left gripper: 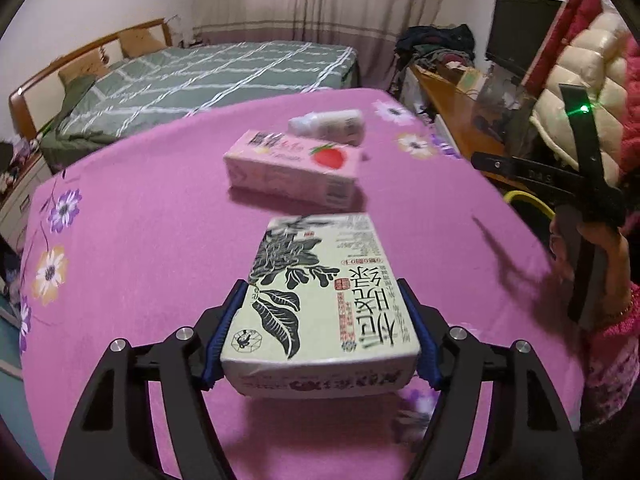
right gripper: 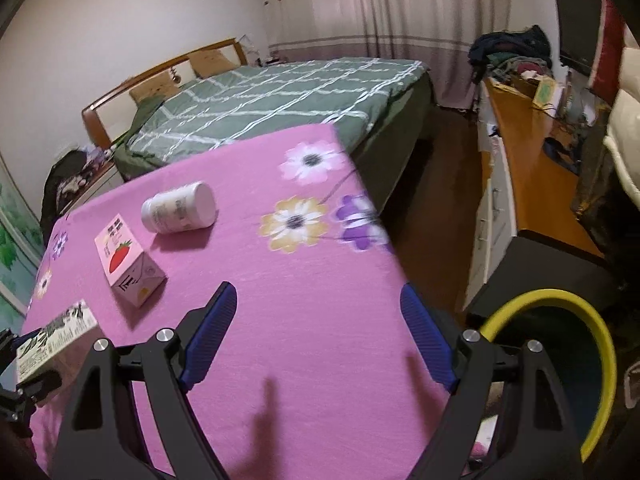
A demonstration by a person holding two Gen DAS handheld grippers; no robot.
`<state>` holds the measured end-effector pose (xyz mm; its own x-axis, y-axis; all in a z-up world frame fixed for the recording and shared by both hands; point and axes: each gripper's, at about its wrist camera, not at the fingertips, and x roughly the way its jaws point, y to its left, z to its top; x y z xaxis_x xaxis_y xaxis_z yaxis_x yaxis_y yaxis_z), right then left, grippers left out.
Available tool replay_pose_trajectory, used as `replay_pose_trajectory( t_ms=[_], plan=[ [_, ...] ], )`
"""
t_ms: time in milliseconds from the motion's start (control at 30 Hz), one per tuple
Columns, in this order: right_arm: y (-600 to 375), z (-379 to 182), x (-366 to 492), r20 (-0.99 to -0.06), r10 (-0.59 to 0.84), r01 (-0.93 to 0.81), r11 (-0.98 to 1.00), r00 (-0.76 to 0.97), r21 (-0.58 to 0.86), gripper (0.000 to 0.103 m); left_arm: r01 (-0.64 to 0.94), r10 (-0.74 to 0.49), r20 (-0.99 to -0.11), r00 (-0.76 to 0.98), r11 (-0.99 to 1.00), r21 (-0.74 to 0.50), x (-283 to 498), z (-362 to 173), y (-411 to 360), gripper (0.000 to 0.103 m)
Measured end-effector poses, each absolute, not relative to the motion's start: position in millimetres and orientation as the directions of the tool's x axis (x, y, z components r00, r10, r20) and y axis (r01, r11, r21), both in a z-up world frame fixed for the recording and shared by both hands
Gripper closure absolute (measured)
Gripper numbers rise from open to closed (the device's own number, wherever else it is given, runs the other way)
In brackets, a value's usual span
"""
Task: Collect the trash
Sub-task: 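Grasp the white-and-black printed tea box with the left gripper and lift it, then carry the tea box over the bin and open the left gripper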
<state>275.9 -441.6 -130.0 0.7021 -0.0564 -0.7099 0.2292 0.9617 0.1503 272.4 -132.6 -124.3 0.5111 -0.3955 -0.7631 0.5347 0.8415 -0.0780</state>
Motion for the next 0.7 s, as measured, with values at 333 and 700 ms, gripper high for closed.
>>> replay_pose_trajectory(
  t_ms=[333, 700],
  plan=[
    [-507.7, -126.4, 210.3, -0.719, -0.132, 0.329, 0.933, 0.683, 0.142, 0.024, 0.634, -0.46, -0.755, 0.467, 0.77, -0.077, 245.3, -110.1, -199.7, 0.032],
    [-584.0, -140.2, 140.3, -0.74, -0.248, 0.484, 0.867, 0.625, 0.119, 0.024, 0.811, -0.555, -0.763, 0.332, 0.581, -0.07, 212.6, -106.5, -339.5, 0.032]
  ],
)
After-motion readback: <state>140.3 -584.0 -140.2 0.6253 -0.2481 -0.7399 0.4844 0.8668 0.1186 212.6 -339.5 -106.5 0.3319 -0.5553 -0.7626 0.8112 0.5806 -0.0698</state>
